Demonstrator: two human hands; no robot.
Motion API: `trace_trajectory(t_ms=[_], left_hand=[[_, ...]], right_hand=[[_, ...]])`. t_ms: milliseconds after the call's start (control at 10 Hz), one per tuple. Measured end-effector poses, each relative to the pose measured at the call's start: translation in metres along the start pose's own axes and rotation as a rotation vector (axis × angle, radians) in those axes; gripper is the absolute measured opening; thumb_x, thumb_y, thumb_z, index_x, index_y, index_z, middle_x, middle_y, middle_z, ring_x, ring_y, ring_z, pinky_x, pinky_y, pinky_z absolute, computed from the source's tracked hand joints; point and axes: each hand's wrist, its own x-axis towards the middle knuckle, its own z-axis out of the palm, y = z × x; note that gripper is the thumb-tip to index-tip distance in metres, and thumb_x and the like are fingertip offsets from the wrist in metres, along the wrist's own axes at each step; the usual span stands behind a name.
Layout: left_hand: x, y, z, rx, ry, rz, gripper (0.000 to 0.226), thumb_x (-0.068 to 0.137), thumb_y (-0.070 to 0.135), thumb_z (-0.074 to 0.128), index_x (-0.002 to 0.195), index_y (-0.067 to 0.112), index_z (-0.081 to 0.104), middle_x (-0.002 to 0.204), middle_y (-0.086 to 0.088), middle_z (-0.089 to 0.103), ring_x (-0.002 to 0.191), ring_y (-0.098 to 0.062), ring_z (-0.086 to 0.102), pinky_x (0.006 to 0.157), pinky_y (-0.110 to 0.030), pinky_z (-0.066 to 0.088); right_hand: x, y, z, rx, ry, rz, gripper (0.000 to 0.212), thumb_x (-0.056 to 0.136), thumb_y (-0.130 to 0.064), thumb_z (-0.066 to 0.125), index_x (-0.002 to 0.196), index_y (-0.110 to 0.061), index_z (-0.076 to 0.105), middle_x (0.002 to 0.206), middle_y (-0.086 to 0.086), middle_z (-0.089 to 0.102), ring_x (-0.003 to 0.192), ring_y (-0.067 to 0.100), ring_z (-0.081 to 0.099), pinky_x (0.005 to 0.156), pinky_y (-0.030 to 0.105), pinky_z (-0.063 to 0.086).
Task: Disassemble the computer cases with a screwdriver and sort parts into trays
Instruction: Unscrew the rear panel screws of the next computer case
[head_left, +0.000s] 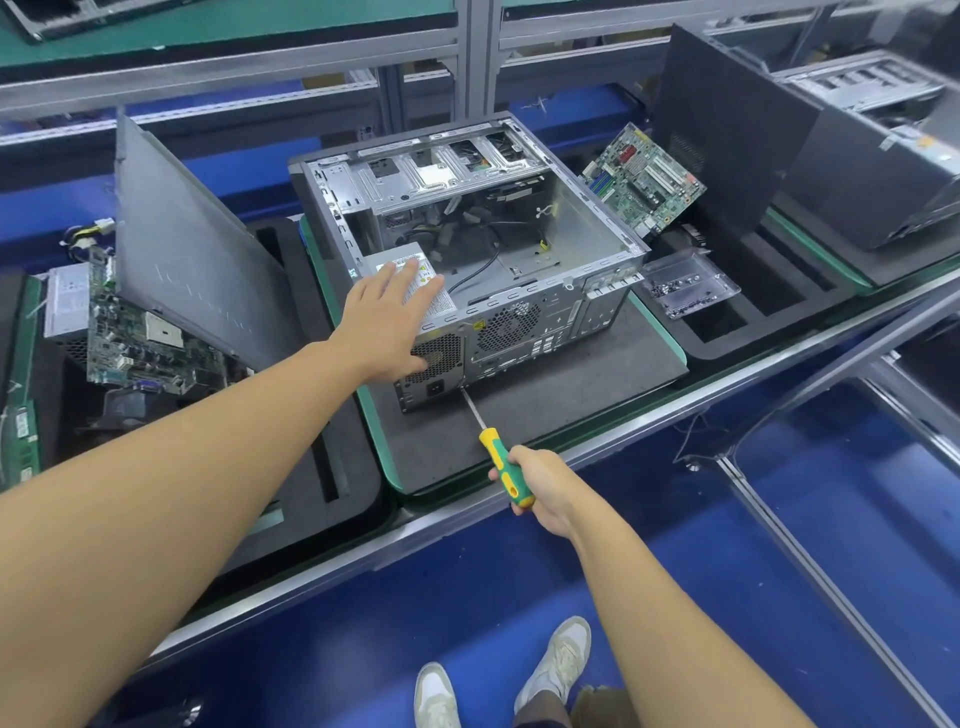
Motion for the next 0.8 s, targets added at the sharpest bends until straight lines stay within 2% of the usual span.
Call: trace_trajectory(t_ms=[100,200,300,400,500,600,700,800], left_hand=[[0.0,-0.001,0.001,0.002,0.003,-0.003,0.111,0.08,0.05,0.077,0.159,0.029,0.001,0.167,-0.009,-0.006,0.153,-0.032,-0.003,0.122,-0.048,0.005],[0.001,0.0,0.001,0.002,0.004,-0.002,0.112,0.08,0.05,0.077,0.159,0.03,0.001,0.167,-0.008,-0.005,0.153,-0.032,-0.003,0.122,-0.049,0.005],[0.001,-0.001,0.002,-0.001,0.007,-0.004,0.112,0.079,0.05,0.077,0.159,0.03,0.001,0.167,-0.008,-0.005,0.153,-0.032,-0.003,0.122,-0.049,0.005],[0.001,-0.001,0.002,-0.005,0.007,-0.005,0.112,0.079,0.05,0.077,0.159,0.03,0.001,0.167,-0.008,-0.005,0.153,-0.032,-0.003,0.122,-0.049,0.005],[0.001,0.0,0.003,-0.005,0.009,-0.004,0.112,0.079,0.05,0.077,0.159,0.03,0.001,0.167,-0.008,-0.004,0.153,-0.032,-0.003,0.122,-0.049,0.005],[0.001,0.0,0.002,-0.008,0.012,-0.008,0.112,0.08,0.049,0.077,0.159,0.03,0.001,0.167,-0.008,-0.005,0.153,-0.032,-0.003,0.122,-0.048,0.005],[0.0,0.0,0.002,-0.007,0.008,-0.007,0.112,0.08,0.049,0.077,0.159,0.03,0.001,0.167,-0.009,-0.005,0.153,-0.032,-0.003,0.122,-0.048,0.005],[0.0,0.0,0.001,0.0,0.004,-0.009,0.112,0.08,0.049,0.077,0.159,0.03,0.0,0.167,-0.009,-0.005,0.153,-0.032,-0.003,0.122,-0.047,0.004]], right_hand=[[-0.002,0.006,-0.003,0.038,-0.038,-0.069,0.015,0.098,-0.022,0.06,0.098,-0.013,0.049,0.101,0.014,0.066,0.077,0.023,0.061,0.065,0.033,0.054],[-0.006,0.005,0.001,0.027,-0.025,-0.071,0.025,0.095,-0.024,0.065,0.105,-0.02,0.041,0.094,0.01,0.071,0.053,0.014,0.058,0.044,0.026,0.046],[-0.005,0.001,0.005,0.011,-0.004,-0.053,0.031,0.096,-0.038,0.063,0.113,-0.017,0.048,0.09,0.009,0.06,0.051,0.012,0.043,0.04,0.022,0.031],[-0.005,0.001,0.006,0.079,0.0,0.07,0.036,0.103,-0.034,0.041,0.108,-0.004,0.06,0.09,0.011,0.061,0.058,0.016,0.045,0.045,0.024,0.036],[-0.003,0.006,0.004,0.08,0.03,0.069,0.03,0.103,-0.021,0.04,0.11,-0.002,0.062,0.094,0.011,0.069,0.064,0.017,0.049,0.051,0.025,0.042],[-0.002,0.014,0.001,0.164,0.019,-0.013,0.012,0.096,-0.016,0.06,0.108,-0.014,0.062,0.106,0.013,0.067,0.077,0.021,0.054,0.057,0.029,0.05],[0.0,0.02,0.001,0.249,0.027,-0.063,0.03,0.087,-0.008,0.073,0.107,-0.022,0.057,0.103,0.012,0.063,0.071,0.019,0.062,0.058,0.03,0.055],[0.0,0.018,0.004,0.262,0.052,-0.027,0.036,0.087,-0.024,0.078,0.111,-0.018,0.052,0.097,0.008,0.057,0.058,0.012,0.055,0.044,0.023,0.042]])
